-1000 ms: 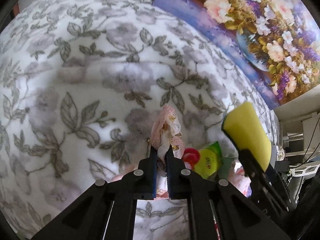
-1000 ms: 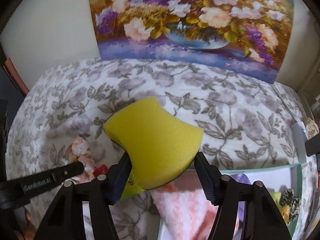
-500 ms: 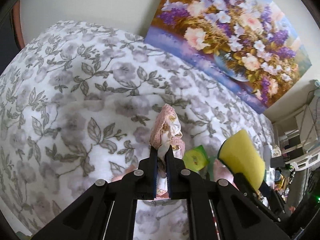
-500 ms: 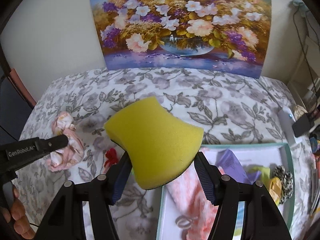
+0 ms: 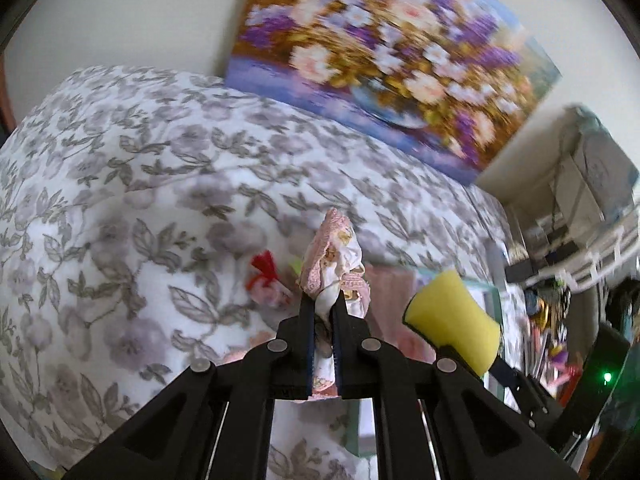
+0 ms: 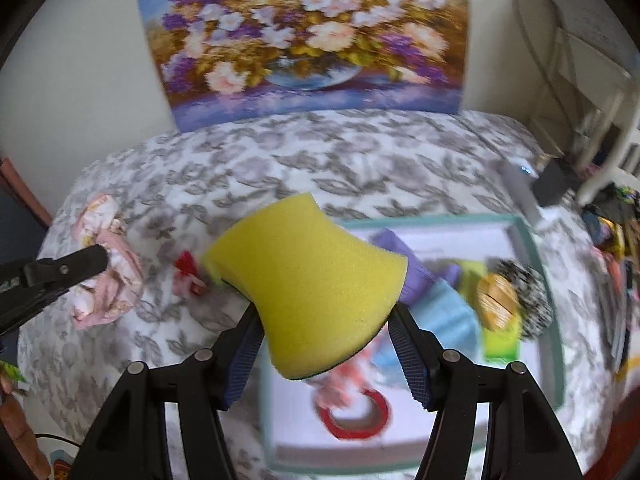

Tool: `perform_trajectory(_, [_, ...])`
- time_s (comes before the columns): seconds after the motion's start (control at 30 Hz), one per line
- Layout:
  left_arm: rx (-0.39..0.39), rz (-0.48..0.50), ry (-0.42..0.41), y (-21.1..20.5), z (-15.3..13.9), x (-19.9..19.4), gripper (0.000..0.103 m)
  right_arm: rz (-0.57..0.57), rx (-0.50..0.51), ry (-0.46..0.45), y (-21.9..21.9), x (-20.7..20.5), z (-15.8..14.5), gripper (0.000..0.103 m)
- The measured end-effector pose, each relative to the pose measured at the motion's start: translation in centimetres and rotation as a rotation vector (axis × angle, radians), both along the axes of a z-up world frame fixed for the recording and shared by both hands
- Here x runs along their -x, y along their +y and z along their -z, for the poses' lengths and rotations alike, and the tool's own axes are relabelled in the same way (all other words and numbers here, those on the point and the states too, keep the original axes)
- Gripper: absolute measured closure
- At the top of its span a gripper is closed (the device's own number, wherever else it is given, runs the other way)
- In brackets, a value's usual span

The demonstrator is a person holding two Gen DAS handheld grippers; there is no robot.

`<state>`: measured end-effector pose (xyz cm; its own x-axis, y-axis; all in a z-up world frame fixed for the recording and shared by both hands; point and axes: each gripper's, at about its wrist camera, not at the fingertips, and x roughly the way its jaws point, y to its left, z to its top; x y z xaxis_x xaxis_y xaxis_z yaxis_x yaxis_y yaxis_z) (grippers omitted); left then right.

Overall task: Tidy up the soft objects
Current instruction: 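Carry the yellow sponge and pink lace bundle with both tools over the tray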

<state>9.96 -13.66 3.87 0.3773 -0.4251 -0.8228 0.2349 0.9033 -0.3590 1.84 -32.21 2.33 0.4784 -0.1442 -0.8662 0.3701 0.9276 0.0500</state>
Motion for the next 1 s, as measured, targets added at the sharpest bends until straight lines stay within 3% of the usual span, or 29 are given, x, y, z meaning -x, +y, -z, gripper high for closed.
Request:
perform_trajectory(0.37, [-0.049,0.158,0.004,-5.7,0.6,4.0,0.096,0.205,-0.004,0.019,-6.7,5.3,0.3,0.036])
perform_trajectory(0.6, [-0.066,0.239,0.064,-9.2,2.2,5.7,0.095,0.322,-0.046,0.042,-11.0,7.5,1.1,0.036])
perform_trajectory(1.0, [-0.189,0.292,0.099,-12.8,5.1,6.9,0.095,0.295,-0.059,0.132,-11.9,7.9,3.5,0.036])
